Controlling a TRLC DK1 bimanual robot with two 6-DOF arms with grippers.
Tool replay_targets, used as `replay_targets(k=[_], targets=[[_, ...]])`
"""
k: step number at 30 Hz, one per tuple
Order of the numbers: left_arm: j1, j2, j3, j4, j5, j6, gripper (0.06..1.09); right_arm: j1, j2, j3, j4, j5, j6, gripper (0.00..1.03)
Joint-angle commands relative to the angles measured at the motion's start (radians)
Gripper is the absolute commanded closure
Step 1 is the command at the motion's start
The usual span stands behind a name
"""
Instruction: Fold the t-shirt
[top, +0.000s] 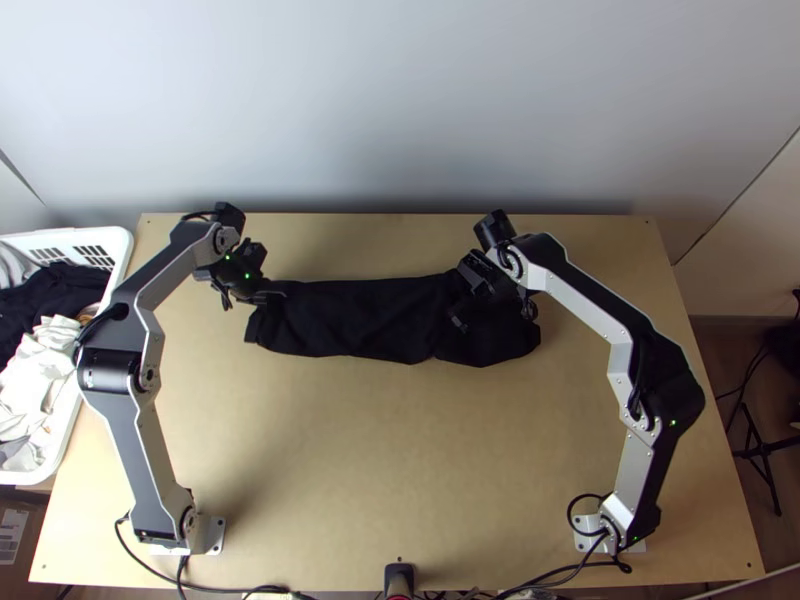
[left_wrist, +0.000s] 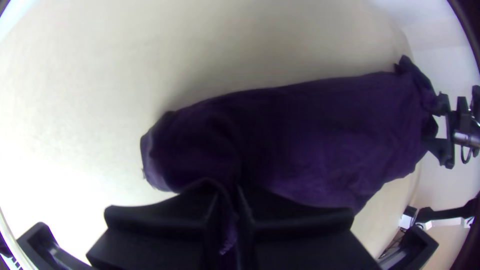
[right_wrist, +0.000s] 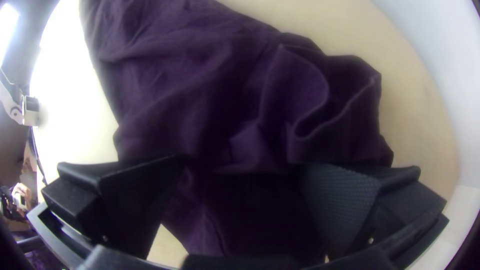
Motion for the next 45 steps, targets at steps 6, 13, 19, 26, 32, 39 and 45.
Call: replay_targets(k=[6,13,19,26,32,39,45], targets=[[-0.048,-0.164,0.099,-0.064,0.188,-0.011,1.05,-0.016,0.058,-0.022,0.038,-0.001,0.008,0.03],[-0.085,-0.192,0.217,-0.097,0.311,-0.027,1.05,-0.023,0.107,-0.025,0.053,0.0,0.017,0.03],[-0.156,-0.181,0.291,-0.081,0.399,-0.036,1.05,-0.031,0.105,-0.017,0.061,0.0,0.028,0.03],[-0.245,-0.129,0.355,-0.056,0.428,-0.036,1.05,-0.04,-0.02,-0.007,-0.004,-0.001,0.031,0.03],[-0.295,-0.091,0.374,0.004,0.448,-0.057,1.05,-0.109,-0.211,0.041,-0.13,-0.003,0.019,0.03],[-0.377,-0.082,0.372,0.157,0.455,-0.1,1.05,-0.215,-0.37,0.059,-0.232,-0.005,0.025,0.03],[-0.47,-0.034,0.367,0.272,0.382,-0.1,1.05,-0.259,-0.488,-0.011,-0.246,-0.003,0.052,0.03]])
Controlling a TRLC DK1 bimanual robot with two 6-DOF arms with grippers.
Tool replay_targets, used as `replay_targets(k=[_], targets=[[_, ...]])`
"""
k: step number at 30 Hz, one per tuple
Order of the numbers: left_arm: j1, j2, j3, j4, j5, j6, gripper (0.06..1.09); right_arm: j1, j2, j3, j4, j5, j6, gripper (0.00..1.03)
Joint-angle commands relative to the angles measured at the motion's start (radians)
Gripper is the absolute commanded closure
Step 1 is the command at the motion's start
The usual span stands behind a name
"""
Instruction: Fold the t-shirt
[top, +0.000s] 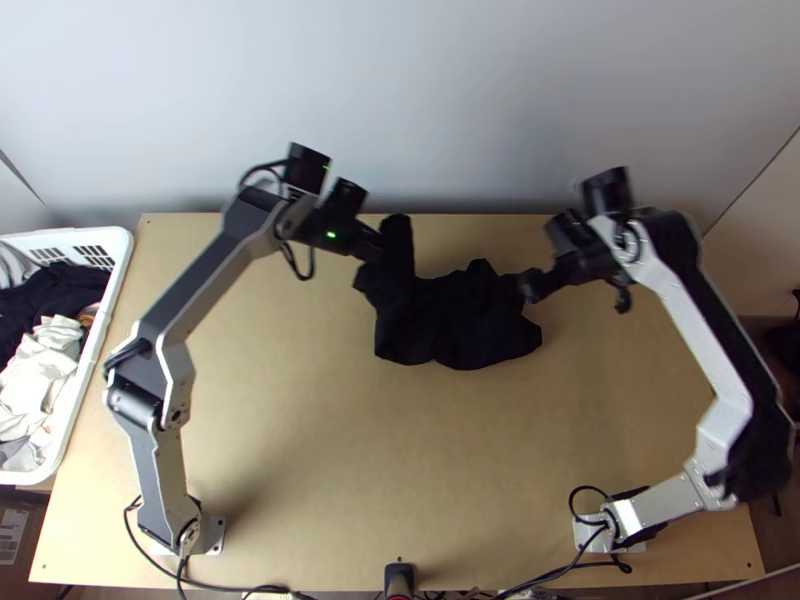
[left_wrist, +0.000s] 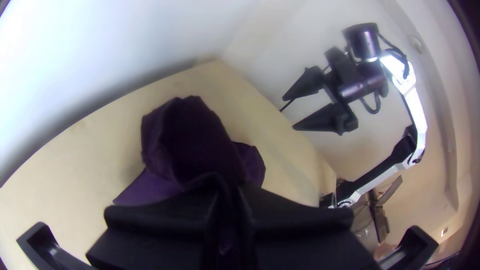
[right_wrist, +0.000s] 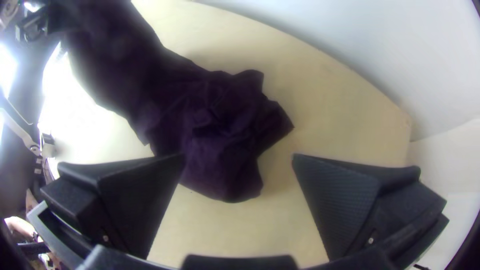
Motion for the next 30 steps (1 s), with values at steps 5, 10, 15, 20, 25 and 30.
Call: replay_targets(k=[5,10,15,20,25,30], targets=[[-0.159,0.116,-0.005,0.223,-0.162,-0.008,1.05,-0.071,-0.209,-0.123,-0.05,0.0,0.041,0.03],[-0.211,0.183,0.0,0.301,-0.182,-0.022,1.05,-0.082,-0.258,-0.187,-0.064,0.0,0.041,0.03],[-0.237,0.246,0.0,0.374,-0.228,-0.045,1.05,-0.087,-0.277,-0.212,-0.07,0.0,0.042,0.03],[-0.277,0.292,0.02,0.392,-0.231,-0.053,1.05,-0.088,-0.291,-0.236,-0.07,0.0,0.042,0.03],[-0.295,0.38,0.078,0.404,-0.246,-0.088,1.05,-0.087,-0.301,-0.264,-0.07,0.0,0.044,0.03],[-0.317,0.46,0.193,0.358,-0.246,-0.084,0.4,-0.076,-0.324,-0.307,-0.07,0.0,0.044,0.03]])
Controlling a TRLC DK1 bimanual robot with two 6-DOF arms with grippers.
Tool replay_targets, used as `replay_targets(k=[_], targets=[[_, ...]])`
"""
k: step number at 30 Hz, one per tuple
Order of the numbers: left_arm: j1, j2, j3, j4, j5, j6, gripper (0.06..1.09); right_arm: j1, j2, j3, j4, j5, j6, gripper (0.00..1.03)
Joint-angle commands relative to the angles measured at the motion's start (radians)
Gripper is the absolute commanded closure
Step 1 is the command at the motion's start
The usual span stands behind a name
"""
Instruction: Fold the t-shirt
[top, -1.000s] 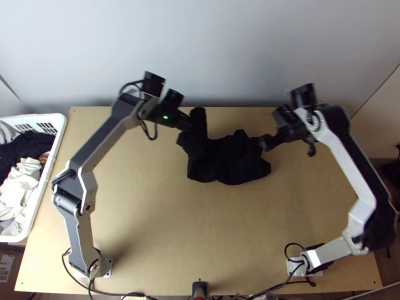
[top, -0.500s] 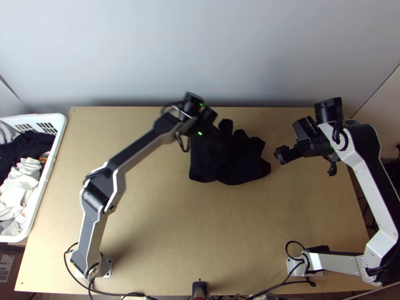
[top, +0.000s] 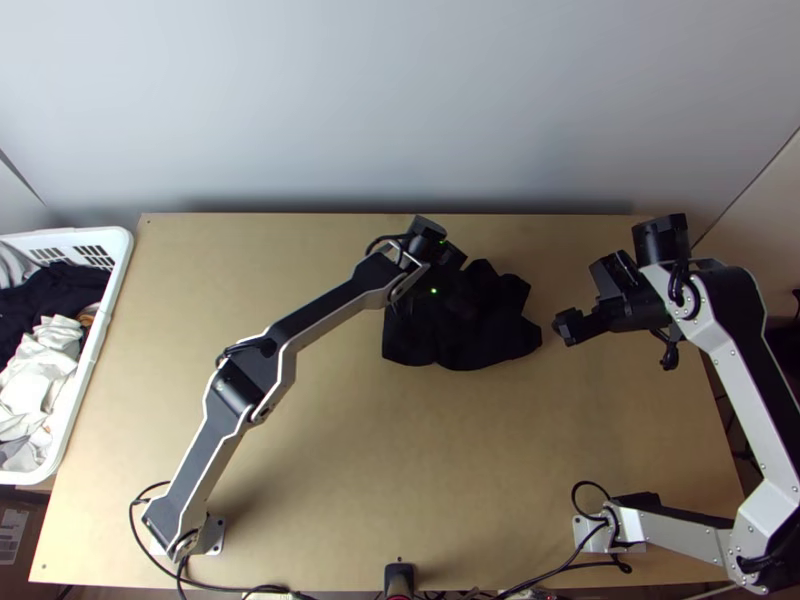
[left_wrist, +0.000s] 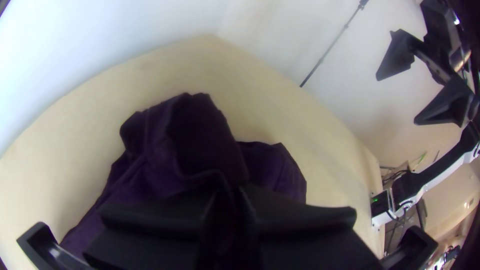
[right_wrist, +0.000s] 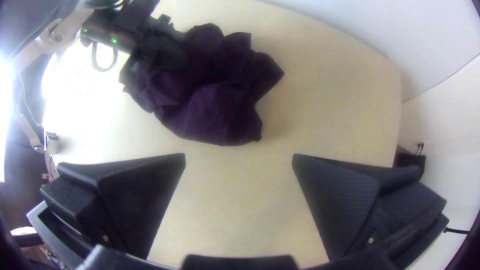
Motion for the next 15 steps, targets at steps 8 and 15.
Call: replay_targets(k=[8,15], targets=[[0.046,-0.076,0.147,-0.199,0.001,0.007,0.1,0.022,-0.02,-0.125,0.024,0.0,-0.021,0.03],[0.152,-0.34,0.045,-0.468,0.024,0.145,0.1,0.192,0.13,-0.039,0.121,-0.001,-0.02,0.03]])
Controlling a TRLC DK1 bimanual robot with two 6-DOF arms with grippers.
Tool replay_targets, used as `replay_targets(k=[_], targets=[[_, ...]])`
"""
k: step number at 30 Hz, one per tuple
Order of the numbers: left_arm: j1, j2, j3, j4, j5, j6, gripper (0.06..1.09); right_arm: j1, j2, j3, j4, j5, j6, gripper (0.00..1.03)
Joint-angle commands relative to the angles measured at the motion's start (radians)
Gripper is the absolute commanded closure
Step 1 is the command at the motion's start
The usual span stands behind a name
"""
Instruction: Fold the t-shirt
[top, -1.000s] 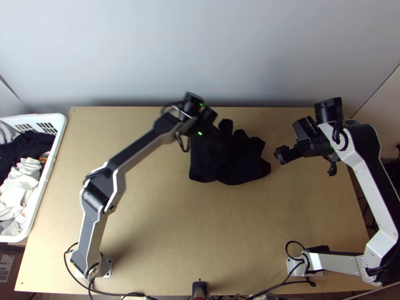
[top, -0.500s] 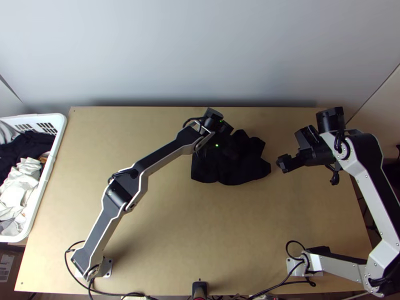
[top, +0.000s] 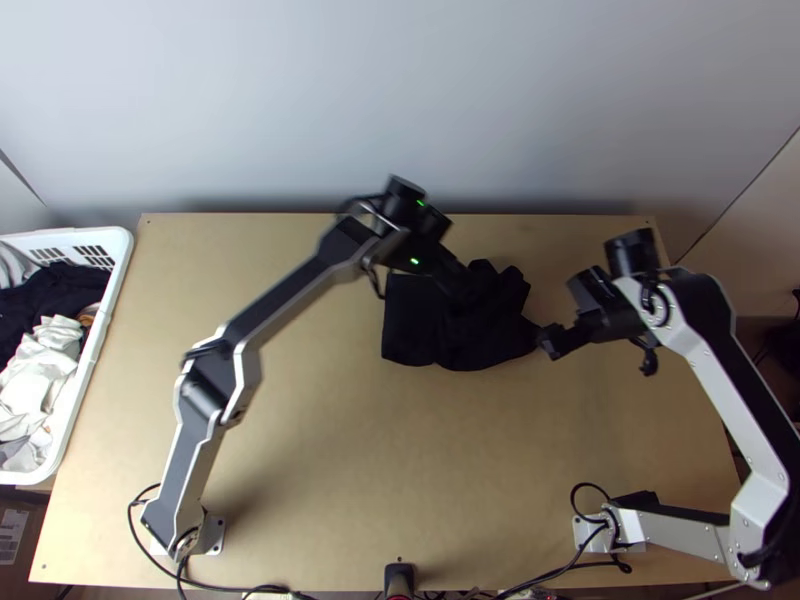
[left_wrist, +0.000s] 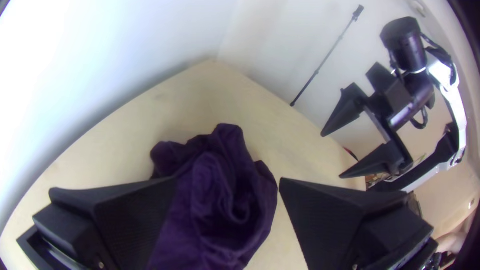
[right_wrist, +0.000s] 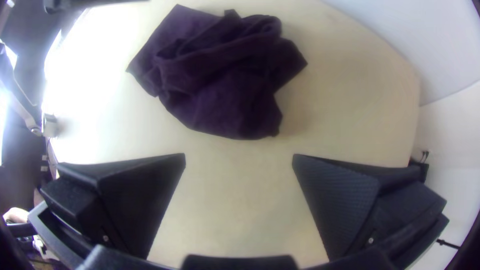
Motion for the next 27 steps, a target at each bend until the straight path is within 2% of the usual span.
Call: replay_targets(k=[1,3,5,9,15,19,27], targets=[[0.1,-0.225,-0.094,-0.265,0.019,0.129,0.1,0.156,0.144,0.091,0.071,0.0,-0.011,0.03],[0.127,-0.284,-0.163,-0.344,0.019,0.185,0.1,0.212,0.216,0.172,0.092,-0.001,-0.016,0.03],[0.156,-0.359,-0.275,-0.341,0.017,0.208,0.1,0.266,0.297,0.258,0.101,-0.001,-0.017,0.03],[0.201,-0.452,-0.423,-0.324,0.017,0.213,0.1,0.366,0.452,0.415,0.129,-0.008,-0.016,0.03],[0.207,-0.511,-0.506,-0.324,0.01,0.202,0.1,0.462,0.67,0.608,0.141,-0.018,-0.009,0.03],[0.205,-0.511,-0.521,-0.322,0.005,0.198,0.1,0.424,0.719,0.531,0.16,-0.032,-0.011,0.03],[0.201,-0.474,-0.515,-0.298,0.004,0.193,0.1,0.156,0.434,0.129,0.232,-0.04,-0.042,0.03]])
